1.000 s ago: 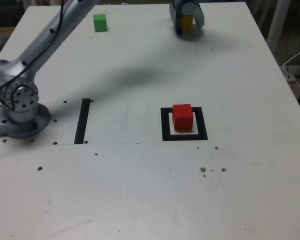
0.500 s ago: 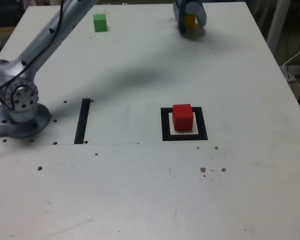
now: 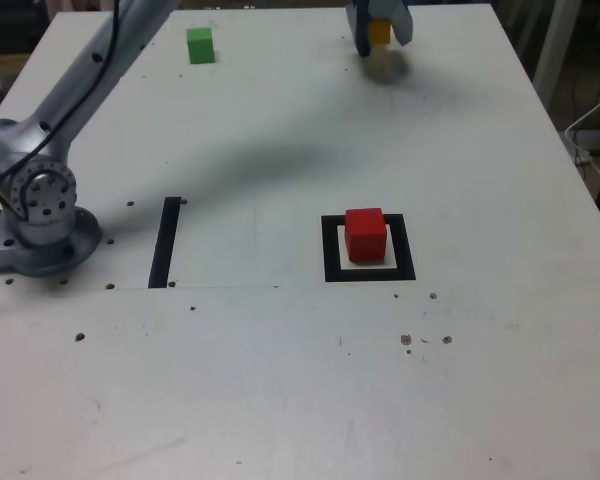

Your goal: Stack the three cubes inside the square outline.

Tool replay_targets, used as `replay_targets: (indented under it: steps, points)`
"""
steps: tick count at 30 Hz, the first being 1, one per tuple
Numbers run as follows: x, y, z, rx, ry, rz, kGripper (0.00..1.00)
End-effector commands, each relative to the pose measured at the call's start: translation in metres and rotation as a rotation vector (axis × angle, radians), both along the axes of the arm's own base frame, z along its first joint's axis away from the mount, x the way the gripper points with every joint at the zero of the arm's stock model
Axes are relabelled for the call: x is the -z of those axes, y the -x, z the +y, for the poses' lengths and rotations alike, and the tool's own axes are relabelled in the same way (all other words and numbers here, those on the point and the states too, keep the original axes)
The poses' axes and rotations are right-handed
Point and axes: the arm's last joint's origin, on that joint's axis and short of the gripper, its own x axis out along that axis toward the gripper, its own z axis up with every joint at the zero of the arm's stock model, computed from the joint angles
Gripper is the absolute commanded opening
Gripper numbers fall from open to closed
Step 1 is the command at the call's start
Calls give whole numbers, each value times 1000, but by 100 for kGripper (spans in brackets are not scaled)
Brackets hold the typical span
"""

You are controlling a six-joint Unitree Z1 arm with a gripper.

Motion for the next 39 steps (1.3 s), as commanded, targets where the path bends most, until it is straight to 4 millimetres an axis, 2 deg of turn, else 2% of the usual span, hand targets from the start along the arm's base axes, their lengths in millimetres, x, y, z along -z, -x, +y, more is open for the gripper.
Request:
replay_targets:
  steps: [1, 7, 12, 21, 30, 39]
  points:
    - [-17, -2, -7, 19, -28, -30, 25]
    - [-47, 2, -23, 43, -53, -57, 25]
    - [-66, 9, -47, 71, -39, -44, 25]
    - [-62, 11, -103, 131, 52, 72, 25]
    - [-81, 6, -172, 185, 20, 98, 25]
    - [-83, 27, -232, 154, 71, 128, 25]
